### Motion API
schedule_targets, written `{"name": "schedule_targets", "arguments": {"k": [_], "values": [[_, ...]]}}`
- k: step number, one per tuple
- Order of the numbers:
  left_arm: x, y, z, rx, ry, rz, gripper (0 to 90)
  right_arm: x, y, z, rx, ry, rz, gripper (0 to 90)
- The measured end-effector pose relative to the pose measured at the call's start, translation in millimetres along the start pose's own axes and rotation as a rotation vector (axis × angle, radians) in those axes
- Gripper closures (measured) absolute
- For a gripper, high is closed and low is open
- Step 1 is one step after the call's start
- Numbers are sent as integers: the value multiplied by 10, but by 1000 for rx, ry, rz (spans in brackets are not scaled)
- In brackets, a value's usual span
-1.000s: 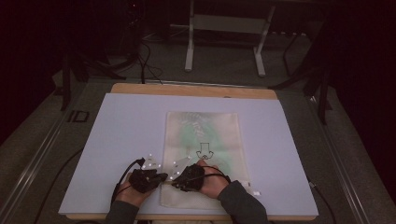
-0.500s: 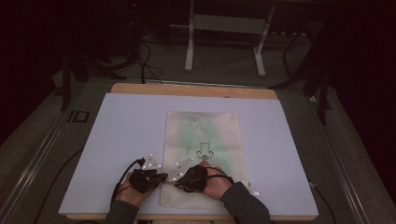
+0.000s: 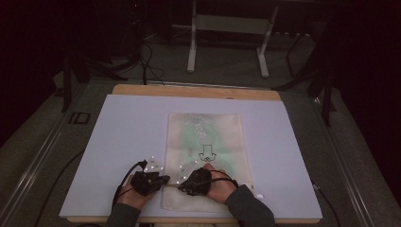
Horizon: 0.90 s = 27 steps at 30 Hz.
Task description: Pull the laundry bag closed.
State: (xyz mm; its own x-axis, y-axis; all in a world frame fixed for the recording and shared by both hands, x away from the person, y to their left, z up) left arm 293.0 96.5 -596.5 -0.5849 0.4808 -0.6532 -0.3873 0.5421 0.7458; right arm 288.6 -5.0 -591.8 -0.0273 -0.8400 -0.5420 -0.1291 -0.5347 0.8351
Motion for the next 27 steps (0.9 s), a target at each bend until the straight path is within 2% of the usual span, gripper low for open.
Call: {"name": "schedule_targets", "arguments": {"k": [27], "values": [[0,1,-5,-3,-3,2,893,46,37,20,5,0,-2,824]]}}
Point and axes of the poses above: each handheld gripper's, and its own axes: y roughly backward along the jaws, x roughly out of its underside, z roughly to its left, the point moved 9 cm from there along -y, roughly forward along the jaws, and after that the axes turned 1 degree about x, right-handed, at the moved point
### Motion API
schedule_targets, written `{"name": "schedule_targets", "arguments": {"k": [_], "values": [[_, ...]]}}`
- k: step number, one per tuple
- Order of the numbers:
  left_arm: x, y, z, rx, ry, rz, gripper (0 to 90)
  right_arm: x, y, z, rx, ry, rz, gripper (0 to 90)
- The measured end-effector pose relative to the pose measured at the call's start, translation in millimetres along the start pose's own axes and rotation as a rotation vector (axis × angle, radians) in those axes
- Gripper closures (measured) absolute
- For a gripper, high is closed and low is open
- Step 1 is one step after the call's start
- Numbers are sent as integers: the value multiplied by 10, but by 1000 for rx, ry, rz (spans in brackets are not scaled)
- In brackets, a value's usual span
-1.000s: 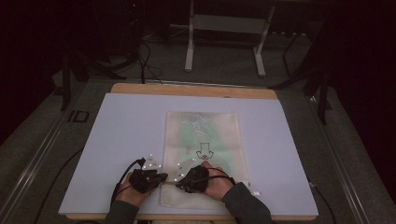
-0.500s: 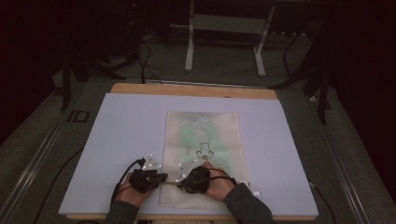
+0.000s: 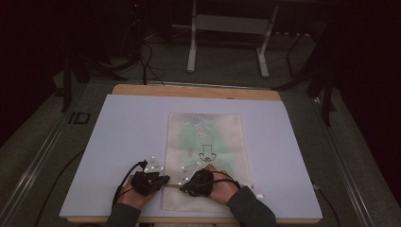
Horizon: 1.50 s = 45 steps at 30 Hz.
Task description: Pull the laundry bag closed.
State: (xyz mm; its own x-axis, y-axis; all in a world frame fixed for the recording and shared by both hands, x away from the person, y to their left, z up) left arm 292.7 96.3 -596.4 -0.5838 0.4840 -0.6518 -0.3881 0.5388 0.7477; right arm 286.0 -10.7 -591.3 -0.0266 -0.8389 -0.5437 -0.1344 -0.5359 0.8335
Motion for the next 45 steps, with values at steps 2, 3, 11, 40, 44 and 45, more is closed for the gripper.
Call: {"name": "schedule_targets", "arguments": {"k": [2,3,11,40,44,45], "values": [[0,0,-1,1,1,0,894,-1,2,2,0,2,-1,824],[0,0,-1,0,0,0,893,-2,3,5,-1,3,-1,824],[0,0,0,-1,-1,1,893,37,50,7,1,1,8,824],[-1,-3,-3,-3,1,-2,894,216,178,17,16,-11,11,823],[-1,-3,-4,-4,0,-2,894,241,190,18,19,-14,11,824],[-1,-2,-3,-5,-1,-2,894,250,195,19,19,-15,11,824]]}}
Point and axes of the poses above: each handheld gripper's, and its own axes: y roughly backward along the jaws, x roughly out of its underside, z roughly to its left, the point moved 9 cm from there along -y, roughly forward along the jaws, and after that the axes turned 1 degree about x, right-handed, at the moved point
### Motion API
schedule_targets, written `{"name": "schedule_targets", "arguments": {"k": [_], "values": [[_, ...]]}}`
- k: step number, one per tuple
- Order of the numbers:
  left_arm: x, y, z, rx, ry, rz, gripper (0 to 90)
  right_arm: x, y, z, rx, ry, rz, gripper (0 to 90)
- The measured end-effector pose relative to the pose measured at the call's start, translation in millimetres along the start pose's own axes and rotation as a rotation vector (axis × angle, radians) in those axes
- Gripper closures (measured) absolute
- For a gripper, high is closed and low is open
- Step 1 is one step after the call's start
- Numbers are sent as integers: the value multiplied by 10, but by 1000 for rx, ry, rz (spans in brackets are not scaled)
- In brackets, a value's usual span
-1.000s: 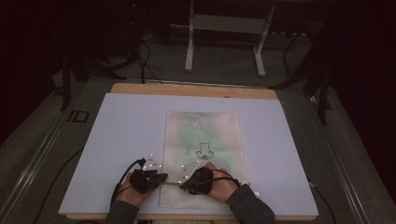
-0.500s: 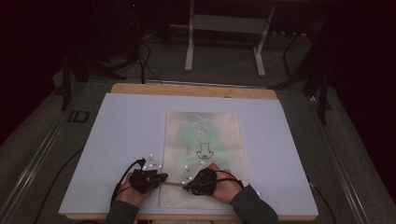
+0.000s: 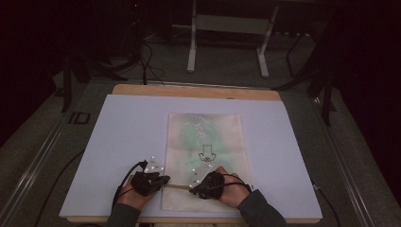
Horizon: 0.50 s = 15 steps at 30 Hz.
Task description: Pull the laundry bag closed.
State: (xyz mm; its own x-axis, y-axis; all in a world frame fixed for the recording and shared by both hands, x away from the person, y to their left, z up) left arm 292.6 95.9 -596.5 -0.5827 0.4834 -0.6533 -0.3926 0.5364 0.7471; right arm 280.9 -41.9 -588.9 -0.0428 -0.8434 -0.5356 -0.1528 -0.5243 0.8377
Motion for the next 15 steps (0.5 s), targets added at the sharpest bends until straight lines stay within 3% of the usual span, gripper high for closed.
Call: {"name": "schedule_targets", "arguments": {"k": [15], "values": [[3,2,2,1,-1,3,894,78,74,-17,6,-6,14,823]]}}
Point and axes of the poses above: each handheld gripper's, and its own axes: y roughly backward along the jaws, x roughly out of its underside, z roughly to its left, the point moved 9 cm from there along -y, roughly forward along the jaws, and after that the axes turned 1 degree about x, right-handed, at the moved point
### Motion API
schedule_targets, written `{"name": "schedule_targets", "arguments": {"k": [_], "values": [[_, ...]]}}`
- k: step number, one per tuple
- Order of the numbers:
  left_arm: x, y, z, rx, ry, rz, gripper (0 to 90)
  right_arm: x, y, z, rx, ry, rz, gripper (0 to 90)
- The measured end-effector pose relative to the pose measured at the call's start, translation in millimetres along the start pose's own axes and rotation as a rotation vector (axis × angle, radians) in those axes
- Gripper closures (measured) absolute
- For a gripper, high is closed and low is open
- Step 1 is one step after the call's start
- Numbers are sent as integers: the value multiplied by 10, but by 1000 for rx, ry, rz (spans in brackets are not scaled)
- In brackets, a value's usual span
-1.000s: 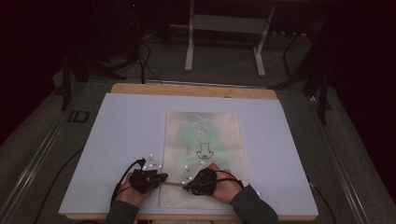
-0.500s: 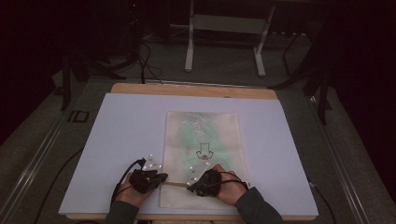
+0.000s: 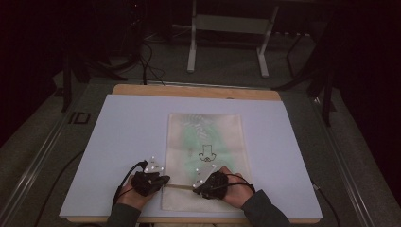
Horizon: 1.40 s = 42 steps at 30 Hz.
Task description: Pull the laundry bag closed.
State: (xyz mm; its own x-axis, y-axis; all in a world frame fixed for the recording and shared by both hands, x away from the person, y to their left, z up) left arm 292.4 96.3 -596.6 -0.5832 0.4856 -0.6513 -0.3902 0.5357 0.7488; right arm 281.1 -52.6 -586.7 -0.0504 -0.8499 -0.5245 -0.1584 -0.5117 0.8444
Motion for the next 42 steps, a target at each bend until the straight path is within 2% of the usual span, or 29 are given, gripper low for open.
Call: {"name": "schedule_targets", "arguments": {"k": [42], "values": [[-1,0,-2,-2,-2,0,894,261,184,-48,18,-31,15,824]]}}
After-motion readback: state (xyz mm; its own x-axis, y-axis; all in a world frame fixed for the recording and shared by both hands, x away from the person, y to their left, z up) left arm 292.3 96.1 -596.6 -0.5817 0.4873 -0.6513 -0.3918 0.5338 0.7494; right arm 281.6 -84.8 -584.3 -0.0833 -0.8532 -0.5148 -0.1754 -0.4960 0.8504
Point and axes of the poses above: each handheld gripper's, and its own axes: y roughly backward along the jaws, x roughly out of its underside, z roughly to its left, the point moved 9 cm from there along -y, roughly forward along the jaws, and after that the axes turned 1 degree about x, right-handed, at the moved point
